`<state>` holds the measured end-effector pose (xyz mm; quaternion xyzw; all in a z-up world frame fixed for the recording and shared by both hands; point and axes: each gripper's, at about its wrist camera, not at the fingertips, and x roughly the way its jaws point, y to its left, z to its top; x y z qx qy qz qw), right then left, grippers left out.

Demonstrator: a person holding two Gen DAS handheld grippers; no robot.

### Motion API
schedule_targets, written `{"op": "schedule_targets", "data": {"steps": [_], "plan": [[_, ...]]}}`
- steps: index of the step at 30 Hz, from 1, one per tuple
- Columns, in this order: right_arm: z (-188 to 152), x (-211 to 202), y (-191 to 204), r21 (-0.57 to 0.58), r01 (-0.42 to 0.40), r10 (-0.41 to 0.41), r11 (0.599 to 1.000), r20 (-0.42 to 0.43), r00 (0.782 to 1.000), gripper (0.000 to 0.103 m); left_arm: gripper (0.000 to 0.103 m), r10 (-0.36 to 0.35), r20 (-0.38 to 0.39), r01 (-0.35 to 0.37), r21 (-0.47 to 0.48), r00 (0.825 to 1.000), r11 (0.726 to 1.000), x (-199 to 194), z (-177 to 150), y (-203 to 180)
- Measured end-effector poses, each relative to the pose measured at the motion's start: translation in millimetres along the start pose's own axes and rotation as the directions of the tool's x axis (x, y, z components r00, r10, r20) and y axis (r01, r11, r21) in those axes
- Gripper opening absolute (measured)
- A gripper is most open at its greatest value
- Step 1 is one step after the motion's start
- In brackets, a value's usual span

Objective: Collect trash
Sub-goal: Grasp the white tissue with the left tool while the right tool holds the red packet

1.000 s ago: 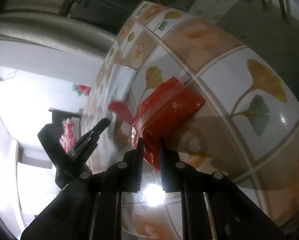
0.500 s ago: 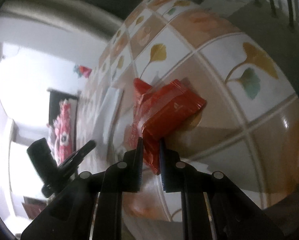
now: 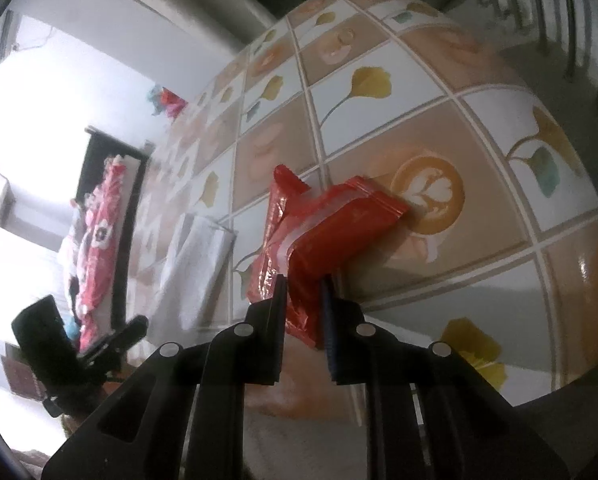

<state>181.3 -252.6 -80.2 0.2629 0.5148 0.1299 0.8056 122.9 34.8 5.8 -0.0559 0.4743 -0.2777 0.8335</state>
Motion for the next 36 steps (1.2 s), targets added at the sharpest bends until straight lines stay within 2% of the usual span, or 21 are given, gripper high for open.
{"op": "schedule_targets", "data": {"steps": [2, 7, 12, 16, 18, 19, 23, 32, 36], "plan": [[2.2, 2.1, 4.0, -0.01, 0.028, -0.028, 1.0, 0.008, 1.0, 0.024, 0.034, 0.027, 0.014, -0.027, 0.024, 1.0, 0.999, 1.8, 4.2, -2.4], [-0.1, 3.0, 8.3, -0.013, 0.061, -0.061, 0.998, 0.025, 0.998, 0.034, 0.048, 0.126, 0.043, -0.129, 0.103, 0.991, 0.986, 11.7, 10.5, -8.4], [-2.6, 0.5, 7.5, -0.022, 0.071, -0.071, 0.997, 0.024, 0.997, 0.036, 0.054, 0.187, 0.013, -0.187, 0.134, 0.982, 0.973, 33.9, 13.3, -5.5], [-0.5, 3.5, 10.2, -0.028, 0.083, -0.083, 0.996, 0.028, 0.996, 0.037, 0.054, 0.19, -0.022, -0.186, 0.123, 0.981, 0.975, 47.4, 12.3, -0.9], [-6.5, -4.5, 6.5, -0.032, 0.091, -0.09, 0.995, 0.034, 0.995, 0.037, 0.054, 0.194, -0.014, -0.191, 0.121, 0.981, 0.974, 49.0, 12.5, -0.5], [-6.4, -4.2, 6.0, -0.033, 0.093, -0.092, 0.995, 0.036, 0.995, 0.037, 0.053, 0.198, -0.011, -0.195, 0.126, 0.98, 0.973, 49.5, 12.0, -1.6], [-7.0, -3.3, 6.8, -0.033, 0.094, -0.093, 0.995, 0.043, 0.995, 0.037, 0.038, 0.233, 0.007, -0.231, 0.159, 0.972, 0.96, 50.8, 10.0, -5.5], [-9.4, -7.5, -1.4, -0.004, 0.063, -0.063, 0.998, 0.059, 0.996, 0.037, 0.012, 0.242, 0.02, -0.242, 0.137, 0.97, 0.961, 48.3, 12.3, 2.6], [-8.7, -12.1, -9.3, 0.03, 0.042, -0.044, 0.999, 0.062, 0.997, 0.03, 0.009, 0.243, 0.028, -0.245, 0.139, 0.97, 0.96, 46.4, 13.2, 2.3]]}}
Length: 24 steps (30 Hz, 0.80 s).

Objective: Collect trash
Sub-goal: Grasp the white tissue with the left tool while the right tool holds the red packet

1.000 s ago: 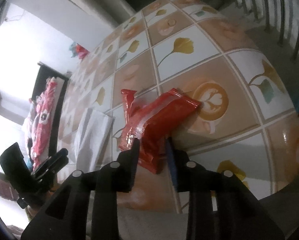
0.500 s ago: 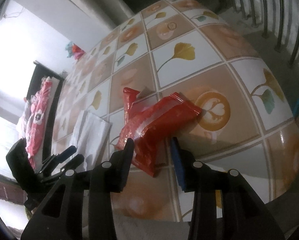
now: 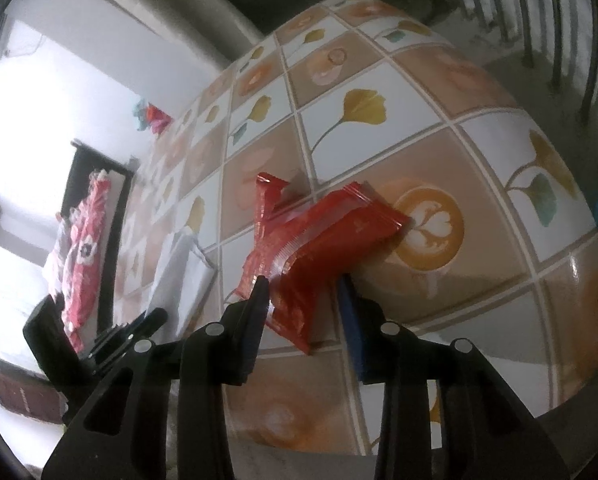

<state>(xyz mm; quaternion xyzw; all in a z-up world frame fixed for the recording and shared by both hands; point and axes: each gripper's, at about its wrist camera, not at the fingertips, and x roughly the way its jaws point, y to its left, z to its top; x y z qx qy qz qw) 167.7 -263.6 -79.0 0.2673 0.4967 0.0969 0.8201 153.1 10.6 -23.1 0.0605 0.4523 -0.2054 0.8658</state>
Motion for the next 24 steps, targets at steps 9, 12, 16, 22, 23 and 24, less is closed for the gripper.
{"op": "schedule_targets", "data": {"steps": [9, 12, 16, 22, 23, 24], "plan": [[-1.0, -8.3, -15.7, 0.078, -0.05, 0.05, 0.996, 0.006, 0.999, 0.015, 0.008, 0.015, 0.049, -0.016, 0.024, 0.999, 1.0, -11.4, 6.0, -2.4], [-1.7, -14.1, -17.5, 0.084, -0.06, 0.059, 0.995, 0.02, 0.998, 0.013, 0.007, 0.008, 0.06, -0.01, 0.024, 0.998, 1.0, -14.9, 7.7, -3.7], [-1.8, -21.3, -18.4, 0.089, -0.069, 0.066, 0.994, 0.039, 0.997, 0.013, 0.006, -0.001, 0.073, 0.0, 0.022, 0.997, 1.0, -19.4, 9.8, -5.9], [-0.5, -34.5, -16.2, 0.084, -0.083, 0.078, 0.993, 0.067, 0.995, 0.013, 0.006, -0.031, 0.113, 0.029, 0.024, 0.993, 0.999, -32.7, 17.3, -10.6], [-0.2, -37.8, -15.7, 0.082, -0.086, 0.08, 0.993, 0.075, 0.994, 0.012, 0.006, -0.037, 0.123, 0.034, 0.026, 0.992, 0.999, -36.1, 19.3, -12.1], [0.1, -39.3, -14.4, 0.081, -0.088, 0.082, 0.993, 0.082, 0.993, 0.012, 0.006, -0.041, 0.132, 0.038, 0.028, 0.99, 0.999, -39.1, 21.4, -14.0]]}}
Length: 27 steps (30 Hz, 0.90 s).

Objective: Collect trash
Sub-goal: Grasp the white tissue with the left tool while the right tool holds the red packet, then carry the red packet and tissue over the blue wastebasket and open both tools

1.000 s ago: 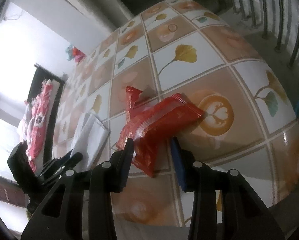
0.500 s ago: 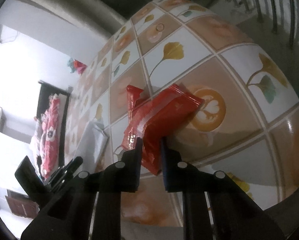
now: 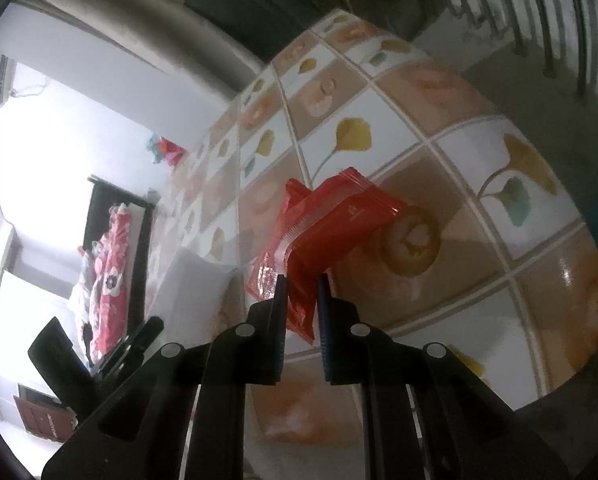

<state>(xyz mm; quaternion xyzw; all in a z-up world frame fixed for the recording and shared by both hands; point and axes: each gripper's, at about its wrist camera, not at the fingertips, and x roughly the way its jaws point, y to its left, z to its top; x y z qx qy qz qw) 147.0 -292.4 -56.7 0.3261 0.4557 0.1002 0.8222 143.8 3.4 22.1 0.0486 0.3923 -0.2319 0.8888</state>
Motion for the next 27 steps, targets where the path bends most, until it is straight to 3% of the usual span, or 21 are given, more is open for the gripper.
{"op": "schedule_targets", "data": {"steps": [7, 15, 19, 23, 25, 27], "plan": [[2.4, -33.9, -4.3, 0.005, -0.022, 0.022, 1.0, 0.078, 0.997, 0.012, 0.006, -0.041, 0.054, 0.039, 0.029, 0.998, 0.999, -15.1, 20.0, -16.7], [6.2, -95.4, -35.8, 0.069, -0.006, -0.01, 0.998, 0.225, 0.974, 0.012, 0.006, -0.182, 0.106, 0.173, 0.091, 0.977, 0.981, -19.8, 56.6, -65.1], [-0.1, -131.6, -63.9, 0.129, 0.01, -0.049, 0.992, 0.305, 0.951, 0.012, 0.002, -0.273, 0.095, 0.257, 0.152, 0.957, 0.954, -9.4, 74.1, -105.1], [-11.3, -161.1, -90.0, 0.192, 0.02, -0.088, 0.981, 0.355, 0.931, 0.012, 0.002, -0.311, 0.057, 0.297, 0.181, 0.949, 0.938, 3.1, 84.0, -132.4], [-16.6, -167.3, -97.0, 0.211, 0.026, -0.103, 0.977, 0.362, 0.927, 0.012, 0.002, -0.311, 0.038, 0.3, 0.175, 0.95, 0.938, 5.5, 83.2, -132.8], [-20.3, -167.1, -105.7, 0.224, 0.024, -0.104, 0.974, 0.352, 0.93, 0.012, 0.005, -0.269, 0.005, 0.263, 0.188, 0.963, 0.946, 8.4, 75.7, -128.3]]}}
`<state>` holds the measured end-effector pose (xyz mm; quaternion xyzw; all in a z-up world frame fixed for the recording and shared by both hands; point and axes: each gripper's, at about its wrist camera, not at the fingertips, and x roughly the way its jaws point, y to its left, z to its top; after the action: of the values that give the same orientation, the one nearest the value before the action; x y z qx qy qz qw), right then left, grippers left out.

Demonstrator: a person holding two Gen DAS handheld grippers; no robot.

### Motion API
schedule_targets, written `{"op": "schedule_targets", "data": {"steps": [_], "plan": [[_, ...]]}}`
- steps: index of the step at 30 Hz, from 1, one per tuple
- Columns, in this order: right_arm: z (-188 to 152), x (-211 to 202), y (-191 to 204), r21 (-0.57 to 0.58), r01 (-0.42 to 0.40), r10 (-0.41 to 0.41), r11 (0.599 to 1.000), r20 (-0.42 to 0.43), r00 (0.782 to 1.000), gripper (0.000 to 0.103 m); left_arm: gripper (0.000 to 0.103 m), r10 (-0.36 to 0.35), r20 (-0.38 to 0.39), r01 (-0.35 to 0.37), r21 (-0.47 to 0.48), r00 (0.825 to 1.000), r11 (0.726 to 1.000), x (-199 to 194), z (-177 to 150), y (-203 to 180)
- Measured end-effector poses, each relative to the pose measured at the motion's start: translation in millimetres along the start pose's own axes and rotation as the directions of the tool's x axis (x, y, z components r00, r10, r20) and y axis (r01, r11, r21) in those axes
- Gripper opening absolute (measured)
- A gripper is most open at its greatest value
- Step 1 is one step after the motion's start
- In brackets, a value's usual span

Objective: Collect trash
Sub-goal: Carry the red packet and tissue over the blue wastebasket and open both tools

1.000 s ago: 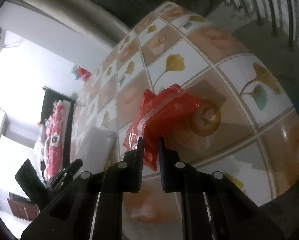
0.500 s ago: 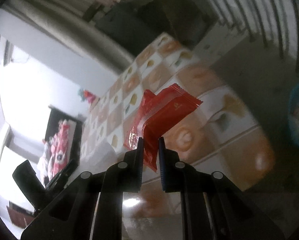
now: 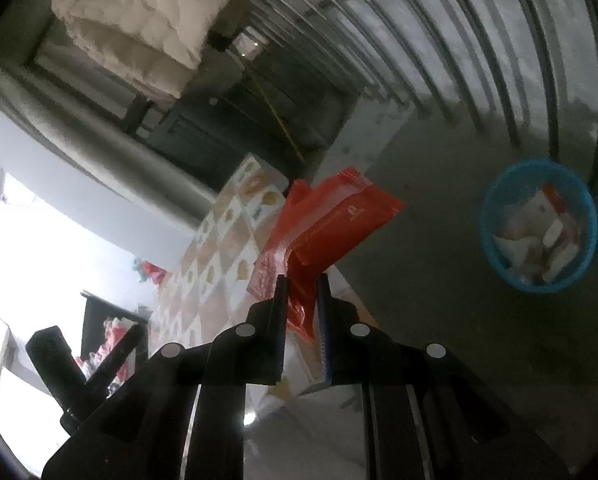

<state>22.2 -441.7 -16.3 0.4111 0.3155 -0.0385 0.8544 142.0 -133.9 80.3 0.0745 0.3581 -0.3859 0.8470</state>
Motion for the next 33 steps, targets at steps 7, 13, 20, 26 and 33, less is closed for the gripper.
{"op": "schedule_targets", "data": {"steps": [7, 13, 20, 26, 33], "plan": [[-1.4, 29.4, -2.6, 0.005, -0.032, 0.032, 0.999, -0.081, 0.996, 0.012, 0.048, 0.144, -0.205, -0.148, -0.004, 0.968, 0.989, 12.4, -66.0, 23.0], [-6.9, 30.7, 3.7, -0.02, -0.063, 0.06, 0.998, -0.116, 0.991, 0.012, 0.048, 0.26, -0.267, -0.265, 0.018, 0.928, 0.964, 26.8, -108.4, 36.1], [-8.3, 26.7, -2.4, -0.006, -0.066, 0.065, 0.998, -0.112, 0.992, 0.012, 0.002, 0.208, -0.253, -0.238, -0.093, 0.945, 0.967, 20.5, -104.0, 57.7], [-2.2, 10.1, -16.0, 0.018, -0.046, 0.047, 0.999, -0.061, 0.997, 0.012, 0.001, 0.119, -0.156, -0.137, -0.105, 0.98, 0.985, 9.1, -65.8, 40.4], [16.6, -44.8, -63.1, 0.11, 0.046, -0.057, 0.993, 0.1, 0.993, 0.013, 0.001, -0.142, -0.056, 0.141, -0.024, 0.988, 0.99, 32.3, 14.3, -35.1]]}}
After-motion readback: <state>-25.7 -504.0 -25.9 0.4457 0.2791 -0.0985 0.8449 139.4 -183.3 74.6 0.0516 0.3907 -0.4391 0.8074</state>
